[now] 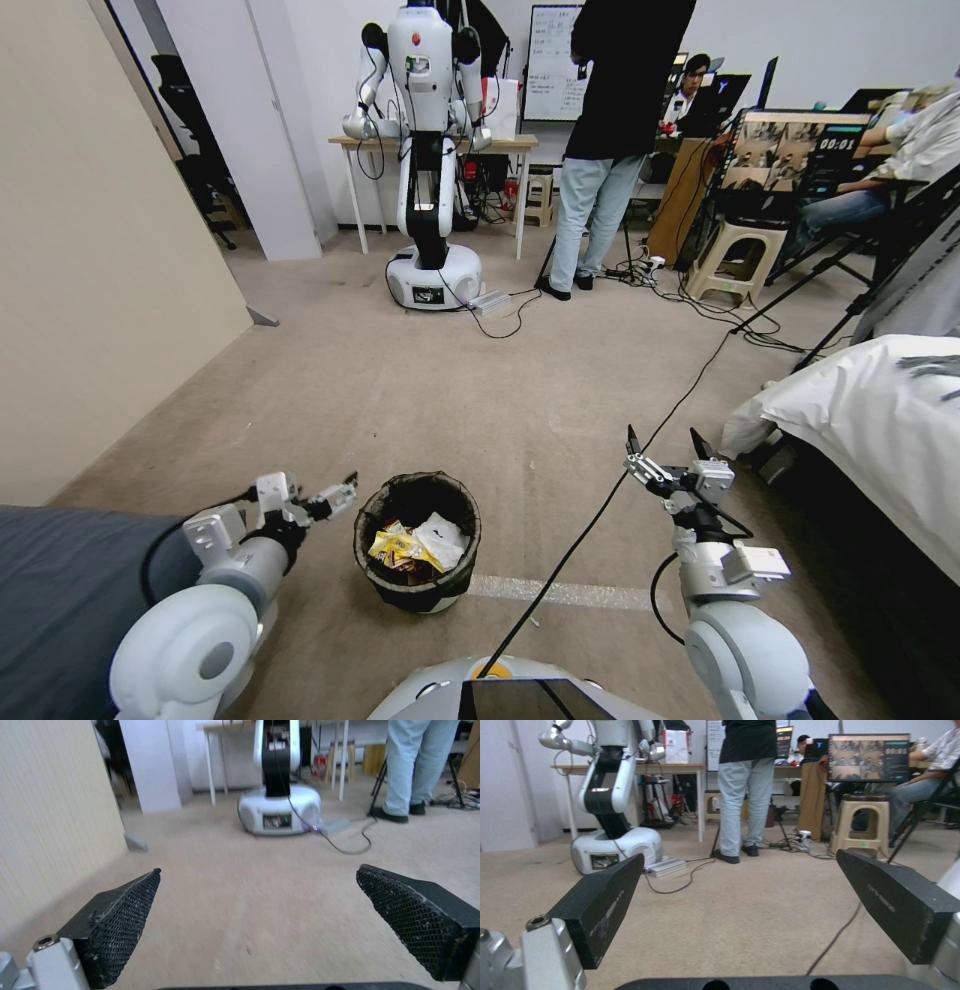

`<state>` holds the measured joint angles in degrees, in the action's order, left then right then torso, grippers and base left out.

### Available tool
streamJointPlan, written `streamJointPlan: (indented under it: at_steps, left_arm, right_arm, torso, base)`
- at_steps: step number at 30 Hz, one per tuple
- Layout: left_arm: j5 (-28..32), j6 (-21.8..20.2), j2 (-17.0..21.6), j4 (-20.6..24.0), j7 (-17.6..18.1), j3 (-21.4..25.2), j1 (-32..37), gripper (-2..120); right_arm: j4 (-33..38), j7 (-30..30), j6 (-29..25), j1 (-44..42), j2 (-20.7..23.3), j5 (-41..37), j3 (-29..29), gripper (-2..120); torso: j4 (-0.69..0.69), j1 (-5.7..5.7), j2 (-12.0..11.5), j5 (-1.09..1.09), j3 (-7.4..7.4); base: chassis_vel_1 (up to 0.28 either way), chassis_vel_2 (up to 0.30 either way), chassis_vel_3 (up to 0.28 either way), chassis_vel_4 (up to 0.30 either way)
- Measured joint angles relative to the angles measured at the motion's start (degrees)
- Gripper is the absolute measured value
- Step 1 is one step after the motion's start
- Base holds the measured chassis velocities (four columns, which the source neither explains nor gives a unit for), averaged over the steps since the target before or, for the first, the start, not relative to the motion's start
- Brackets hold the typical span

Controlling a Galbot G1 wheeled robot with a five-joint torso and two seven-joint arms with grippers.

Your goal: Pick up the trash bin, then pick up the garbage from the floor and place it into the trash bin.

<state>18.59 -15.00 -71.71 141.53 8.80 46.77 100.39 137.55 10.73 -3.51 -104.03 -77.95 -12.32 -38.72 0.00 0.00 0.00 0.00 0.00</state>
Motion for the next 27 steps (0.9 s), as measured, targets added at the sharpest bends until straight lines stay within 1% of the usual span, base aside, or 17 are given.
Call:
streamJointPlan:
  at_steps: [1,2,3,4,5,6,7,10,14,18,27]
  left_arm:
    - [-3.87,2.44,-1.21,-0.33,-0.94,-0.16,1.07,100]
    - [-3.87,2.44,-1.21,-0.33,-0.94,-0.16,1.07,100]
    - [-5.44,3.73,-1.86,-0.47,-1.46,-0.21,1.57,100]
    - [-8.01,5.35,-3.24,-0.71,-2.50,-0.31,2.48,100]
    - [-11.07,7.52,-5.81,-0.84,-3.85,-0.62,4.25,100]
    - [-12.57,9.09,-7.97,-0.86,-4.77,-0.96,5.73,100]
    - [-12.57,9.09,-7.97,-0.86,-4.77,-0.96,5.73,100]
    - [-15.70,13.28,-11.69,-1.34,-6.15,-1.44,8.41,100]
    - [-16.58,14.69,-12.63,-1.47,-6.25,-2.14,9.40,100]
    - [-17.03,14.88,-12.46,-1.45,-5.65,-2.97,9.89,100]
    - [-17.11,15.47,-12.79,-2.08,-4.99,-4.50,11.13,100]
  right_arm:
    - [0.51,-0.02,-0.65,-1.05,-0.53,0.61,-0.35,100]
    - [0.51,-0.02,-0.65,-1.05,-0.53,0.61,-0.35,100]
    - [0.73,-0.02,-0.99,-1.48,-0.70,0.88,-0.48,100]
    - [1.15,0.04,-1.76,-2.40,-1.06,1.46,-0.67,100]
    - [1.64,0.42,-3.09,-3.71,-1.45,2.49,-0.73,100]
    - [1.99,1.15,-4.44,-5.11,-1.58,3.64,-0.56,100]
    - [1.99,1.15,-4.44,-5.11,-1.58,3.64,-0.56,100]
    - [2.28,3.03,-6.56,-7.79,-1.95,5.92,0.61,100]
    - [1.77,3.27,-8.39,-9.55,-3.03,8.02,1.08,100]
    - [0.83,3.15,-10.05,-10.44,-3.96,9.74,1.13,100]
    - [-0.05,2.43,-11.67,-11.72,-5.60,11.51,1.99,100]
  torso:
    - [-0.01,0.00,0.00,0.00,0.00]
    - [-0.01,0.00,0.00,0.00,0.00]
    - [-0.02,0.00,0.00,0.00,0.00]
    - [0.00,0.00,0.00,-0.01,0.00]
    - [-0.01,0.00,0.00,0.00,0.00]
    - [0.01,0.00,0.00,0.00,0.00]
    - [0.01,0.00,0.00,0.00,0.00]
    - [0.01,0.00,0.00,0.00,0.00]
    - [-0.01,0.00,0.00,0.00,0.00]
    - [-0.01,0.00,0.00,0.00,0.00]
    - [0.00,0.00,0.00,0.00,0.00]
  base:
    - [0.000,0.000,0.000,0.000]
    - [0.000,0.000,0.000,0.000]
    - [0.000,0.000,0.000,0.000]
    - [0.000,0.000,0.000,0.000]
    - [0.000,0.000,0.000,0.000]
    - [0.000,0.000,0.000,0.000]
    - [0.000,0.000,0.000,0.000]
    - [0.000,0.000,0.000,0.000]
    - [0.000,0.000,0.000,0.000]
    - [0.000,0.000,0.000,0.000]
    - [0.000,0.000,0.000,0.000]
